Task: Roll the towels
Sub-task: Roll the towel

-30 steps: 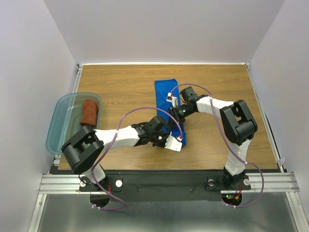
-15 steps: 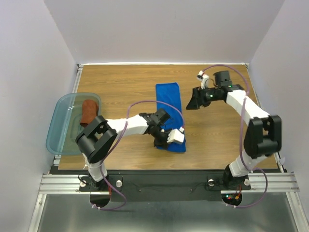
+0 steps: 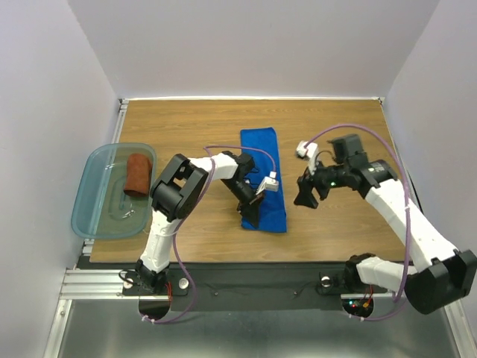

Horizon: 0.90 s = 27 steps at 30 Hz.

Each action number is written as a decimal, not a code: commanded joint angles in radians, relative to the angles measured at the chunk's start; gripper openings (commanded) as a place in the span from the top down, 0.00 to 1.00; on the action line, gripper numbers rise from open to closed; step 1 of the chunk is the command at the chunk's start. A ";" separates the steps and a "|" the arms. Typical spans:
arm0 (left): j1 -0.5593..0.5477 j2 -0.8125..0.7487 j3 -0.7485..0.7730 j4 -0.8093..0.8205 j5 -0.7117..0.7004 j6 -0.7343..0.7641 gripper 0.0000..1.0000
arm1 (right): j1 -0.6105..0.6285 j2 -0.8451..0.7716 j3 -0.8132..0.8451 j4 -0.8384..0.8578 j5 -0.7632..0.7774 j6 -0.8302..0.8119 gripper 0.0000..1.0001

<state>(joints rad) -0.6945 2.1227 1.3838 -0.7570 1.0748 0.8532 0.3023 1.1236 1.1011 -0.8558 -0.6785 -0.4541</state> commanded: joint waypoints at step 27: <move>0.090 0.237 0.124 -0.222 -0.030 0.064 0.95 | 0.672 0.311 -0.398 0.652 0.640 0.006 0.59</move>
<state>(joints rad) -0.6132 2.3157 1.5078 -0.9997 1.2526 0.8429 0.9638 1.4212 0.7303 -0.2691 -0.0433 -0.4484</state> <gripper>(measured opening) 0.048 0.509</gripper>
